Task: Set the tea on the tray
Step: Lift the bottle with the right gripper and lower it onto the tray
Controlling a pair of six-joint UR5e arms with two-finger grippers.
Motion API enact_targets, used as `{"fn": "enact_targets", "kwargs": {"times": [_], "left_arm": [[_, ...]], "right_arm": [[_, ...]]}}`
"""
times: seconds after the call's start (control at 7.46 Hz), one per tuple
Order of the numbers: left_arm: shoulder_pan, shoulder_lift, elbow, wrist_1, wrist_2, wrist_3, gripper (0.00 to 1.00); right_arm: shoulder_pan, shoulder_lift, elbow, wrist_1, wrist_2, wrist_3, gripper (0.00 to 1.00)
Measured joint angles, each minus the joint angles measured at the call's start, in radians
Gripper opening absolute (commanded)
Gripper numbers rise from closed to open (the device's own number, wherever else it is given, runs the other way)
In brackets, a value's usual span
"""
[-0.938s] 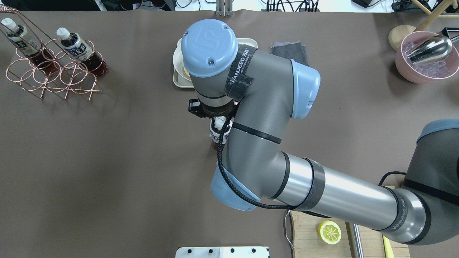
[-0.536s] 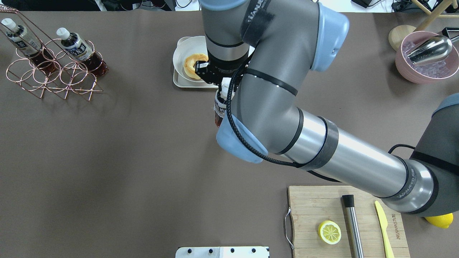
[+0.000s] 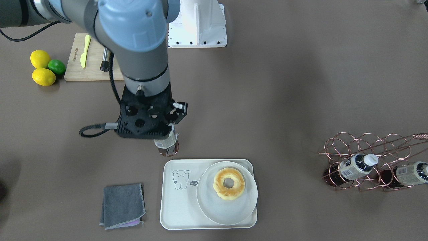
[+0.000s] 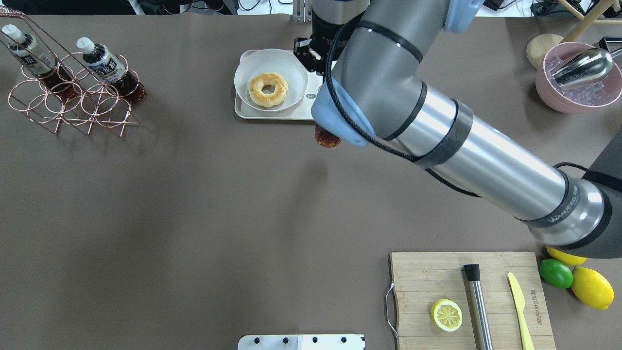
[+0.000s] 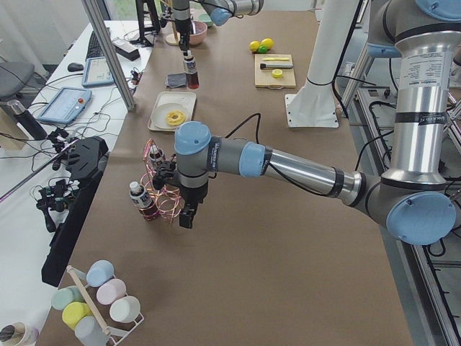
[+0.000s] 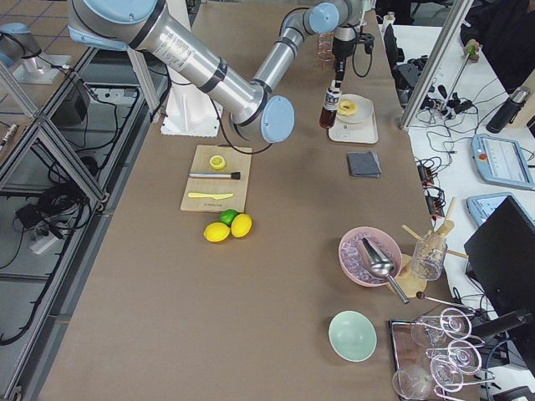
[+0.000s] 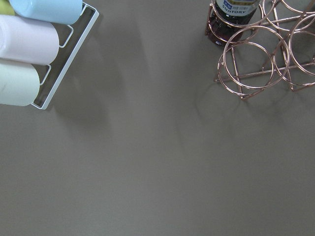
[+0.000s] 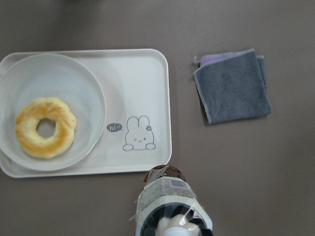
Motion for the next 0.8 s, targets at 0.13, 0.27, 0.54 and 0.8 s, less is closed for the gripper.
{"fn": "enact_targets", "kwargs": {"times": [0.13,0.27,0.54,0.8], "left_arm": [[0.002,-0.014,0.012,-0.001,0.000,0.000,0.97],[0.004,-0.033,0.034,-0.004,0.000,0.000,0.97],[0.005,-0.076,0.079,-0.008,0.000,0.000,0.97],[0.005,-0.106,0.104,-0.008,0.000,0.000,0.97]], "right_arm": [[0.022,0.009,-0.080,0.071,0.009,-0.010,0.00],[0.034,0.033,-0.155,0.124,0.013,-0.012,0.00],[0.040,0.089,-0.293,0.215,0.015,-0.010,0.00],[0.037,0.104,-0.360,0.290,0.015,-0.010,0.00]]}}
